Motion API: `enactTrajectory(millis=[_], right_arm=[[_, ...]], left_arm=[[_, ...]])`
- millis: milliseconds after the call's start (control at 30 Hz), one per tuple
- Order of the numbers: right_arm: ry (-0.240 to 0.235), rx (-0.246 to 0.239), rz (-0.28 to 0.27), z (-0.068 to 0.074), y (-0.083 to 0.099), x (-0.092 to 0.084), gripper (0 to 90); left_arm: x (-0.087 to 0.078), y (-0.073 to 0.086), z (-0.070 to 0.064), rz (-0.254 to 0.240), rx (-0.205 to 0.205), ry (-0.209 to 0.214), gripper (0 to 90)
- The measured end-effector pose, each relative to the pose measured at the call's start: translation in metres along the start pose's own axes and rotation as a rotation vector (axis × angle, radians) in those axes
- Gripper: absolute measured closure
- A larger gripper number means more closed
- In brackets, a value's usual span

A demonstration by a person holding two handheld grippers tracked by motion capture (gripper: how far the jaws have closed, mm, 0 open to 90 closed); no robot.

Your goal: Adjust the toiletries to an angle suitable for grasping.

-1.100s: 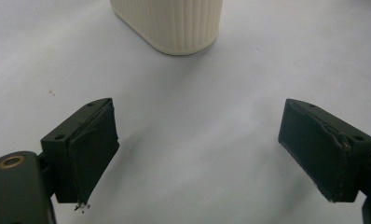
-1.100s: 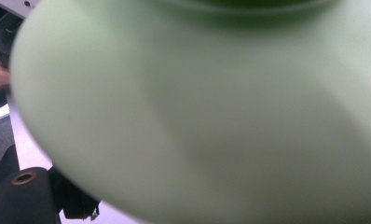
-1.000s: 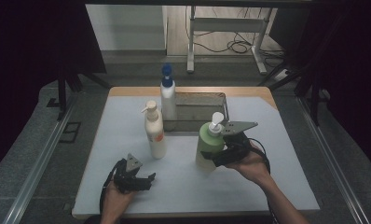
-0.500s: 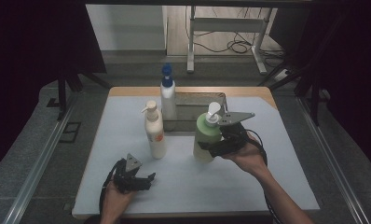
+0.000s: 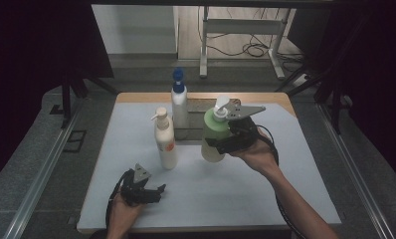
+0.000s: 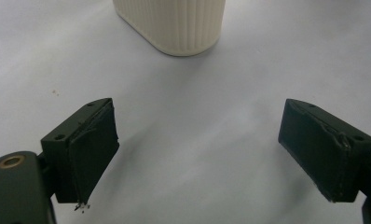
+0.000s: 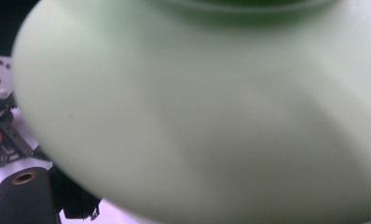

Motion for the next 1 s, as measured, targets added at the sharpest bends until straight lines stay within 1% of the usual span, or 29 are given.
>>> enactTrajectory(millis=[200, 333, 567, 733, 1000], right_arm=[[0.017, -0.007, 0.003, -0.003, -0.012, 0.008, 11.9], [0.022, 0.007, 0.007, -0.007, -0.018, 0.012, 12.0], [0.050, 0.017, 0.008, -0.014, -0.029, 0.022, 11.9], [0.068, 0.025, 0.010, -0.019, -0.034, 0.032, 12.0], [0.085, 0.056, 0.021, -0.024, -0.040, 0.050, 12.0]], left_arm=[[-0.001, 0.000, 0.001, -0.003, -0.002, 0.000, 11.6], [-0.001, 0.000, 0.001, -0.005, -0.004, 0.001, 11.6], [-0.001, 0.000, 0.001, -0.005, -0.004, 0.002, 11.6], [-0.001, 0.000, 0.001, -0.007, -0.004, 0.004, 11.6], [-0.002, 0.001, 0.002, -0.003, -0.002, -0.001, 11.6]])
Point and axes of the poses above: each handheld gripper's, and its own axes: x roughly forward along the jaws, y roughly out of its underside, z roughly to its left, the point moved 4 cm from there along x, roughly forward along the jaws, and after that the axes turned 15 degrees about y, right-handed, at the moved point
